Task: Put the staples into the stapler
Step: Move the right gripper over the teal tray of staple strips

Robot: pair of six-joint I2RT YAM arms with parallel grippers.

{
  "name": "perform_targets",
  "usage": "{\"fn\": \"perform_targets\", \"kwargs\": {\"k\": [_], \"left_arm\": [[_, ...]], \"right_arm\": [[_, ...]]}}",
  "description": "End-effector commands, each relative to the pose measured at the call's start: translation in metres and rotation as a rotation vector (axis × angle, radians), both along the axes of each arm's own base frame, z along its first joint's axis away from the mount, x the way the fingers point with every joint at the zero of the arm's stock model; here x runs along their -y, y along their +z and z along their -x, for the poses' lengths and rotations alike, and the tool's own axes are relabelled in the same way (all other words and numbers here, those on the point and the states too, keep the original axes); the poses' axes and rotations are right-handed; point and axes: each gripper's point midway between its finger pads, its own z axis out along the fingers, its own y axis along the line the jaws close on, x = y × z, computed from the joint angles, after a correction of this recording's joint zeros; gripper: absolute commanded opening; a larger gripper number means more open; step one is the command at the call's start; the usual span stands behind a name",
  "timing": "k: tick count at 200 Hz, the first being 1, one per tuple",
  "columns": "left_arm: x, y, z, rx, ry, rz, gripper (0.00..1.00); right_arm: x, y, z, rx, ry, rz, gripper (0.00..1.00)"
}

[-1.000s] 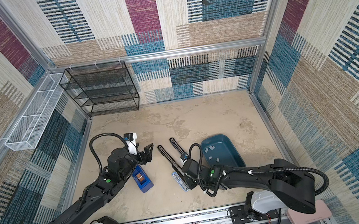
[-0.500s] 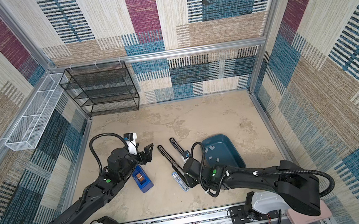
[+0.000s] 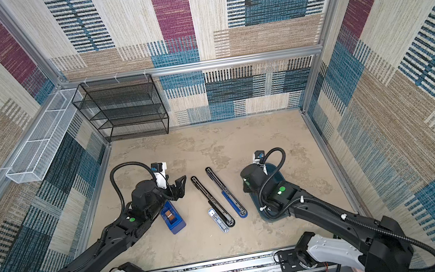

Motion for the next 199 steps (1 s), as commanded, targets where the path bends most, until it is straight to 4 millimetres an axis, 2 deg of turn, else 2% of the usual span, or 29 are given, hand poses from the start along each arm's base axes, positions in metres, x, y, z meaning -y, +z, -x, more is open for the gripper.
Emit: {"fn": "perform_targets", "kwargs": {"k": [1, 23, 48, 98, 144, 199], "left_arm": [[0.001, 0.009, -0.004, 0.029, 0.01, 0.027, 0.85], [-0.003, 0.007, -0.004, 0.031, 0.026, 0.013, 0.85], [-0.004, 0.009, -0.003, 0.042, 0.024, 0.011, 0.85], [-0.004, 0.005, -0.005, 0.035, 0.03, 0.003, 0.85], [-0.002, 0.003, -0.005, 0.028, 0.024, 0.019, 0.85], [-0.002, 0.002, -0.005, 0.025, 0.026, 0.01, 0.85]], "right_arm": [[0.013, -0.015, -0.004, -0.03, -0.005, -0.029, 0.33], [0.021, -0.037, -0.015, -0.087, -0.008, -0.012, 0.35], [0.024, -0.051, -0.029, -0.116, -0.007, 0.003, 0.41], [0.019, -0.08, -0.056, -0.18, 0.042, 0.002, 0.44], [0.012, -0.113, -0.057, -0.261, 0.072, 0.007, 0.44], [0.014, -0.122, -0.055, -0.297, 0.067, 0.021, 0.46]]}}
